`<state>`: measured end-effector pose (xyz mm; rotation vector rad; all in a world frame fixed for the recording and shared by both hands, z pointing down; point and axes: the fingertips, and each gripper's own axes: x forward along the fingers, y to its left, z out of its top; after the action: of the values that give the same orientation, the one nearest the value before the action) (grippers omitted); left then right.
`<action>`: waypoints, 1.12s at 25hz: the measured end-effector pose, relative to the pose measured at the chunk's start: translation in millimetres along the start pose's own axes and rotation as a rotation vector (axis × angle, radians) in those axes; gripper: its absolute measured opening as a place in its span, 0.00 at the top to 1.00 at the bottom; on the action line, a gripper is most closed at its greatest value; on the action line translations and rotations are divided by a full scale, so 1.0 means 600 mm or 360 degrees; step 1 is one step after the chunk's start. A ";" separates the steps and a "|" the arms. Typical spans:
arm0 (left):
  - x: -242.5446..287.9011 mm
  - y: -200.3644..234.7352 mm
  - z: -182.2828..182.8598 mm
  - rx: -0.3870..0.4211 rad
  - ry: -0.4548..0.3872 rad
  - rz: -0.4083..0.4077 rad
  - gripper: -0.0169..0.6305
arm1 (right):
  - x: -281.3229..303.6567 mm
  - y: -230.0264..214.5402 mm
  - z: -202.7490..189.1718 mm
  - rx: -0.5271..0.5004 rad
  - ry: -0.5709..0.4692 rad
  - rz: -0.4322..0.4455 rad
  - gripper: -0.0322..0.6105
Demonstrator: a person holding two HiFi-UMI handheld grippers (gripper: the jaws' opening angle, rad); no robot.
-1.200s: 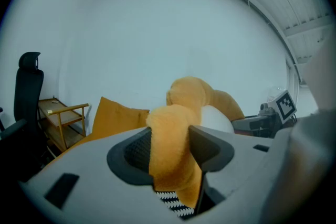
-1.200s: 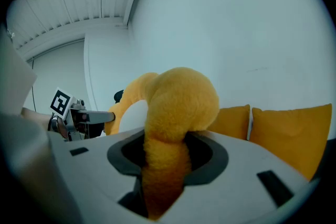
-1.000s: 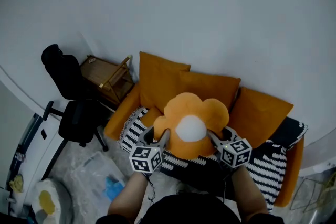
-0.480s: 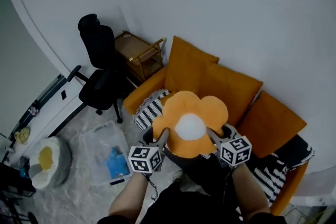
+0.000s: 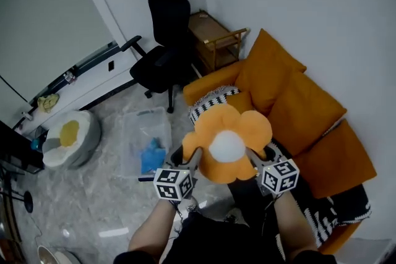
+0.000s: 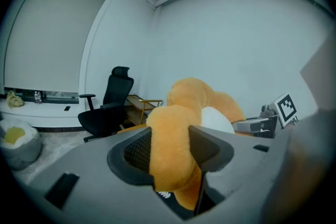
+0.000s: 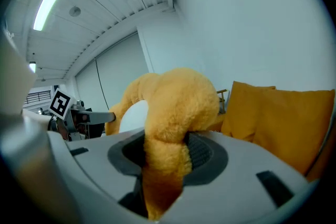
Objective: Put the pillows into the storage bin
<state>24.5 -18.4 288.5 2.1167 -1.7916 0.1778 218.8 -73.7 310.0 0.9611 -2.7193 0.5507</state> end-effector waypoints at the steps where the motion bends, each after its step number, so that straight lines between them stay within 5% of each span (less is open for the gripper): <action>1: -0.016 0.019 -0.001 -0.0015 -0.0007 0.0032 0.66 | 0.015 0.019 0.001 -0.0012 0.0011 0.0030 0.69; 17: -0.283 0.395 -0.016 -0.0216 -0.0140 0.0407 0.66 | 0.288 0.396 -0.007 -0.0197 0.0155 0.0389 0.69; 28: -0.416 0.576 -0.045 -0.0310 -0.0187 0.0617 0.66 | 0.429 0.585 -0.036 -0.0270 0.0237 0.0588 0.69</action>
<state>-354.9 177.5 298.5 1.6635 -2.1779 -0.0250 -201.1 42.8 312.5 0.3614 -2.7620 0.4209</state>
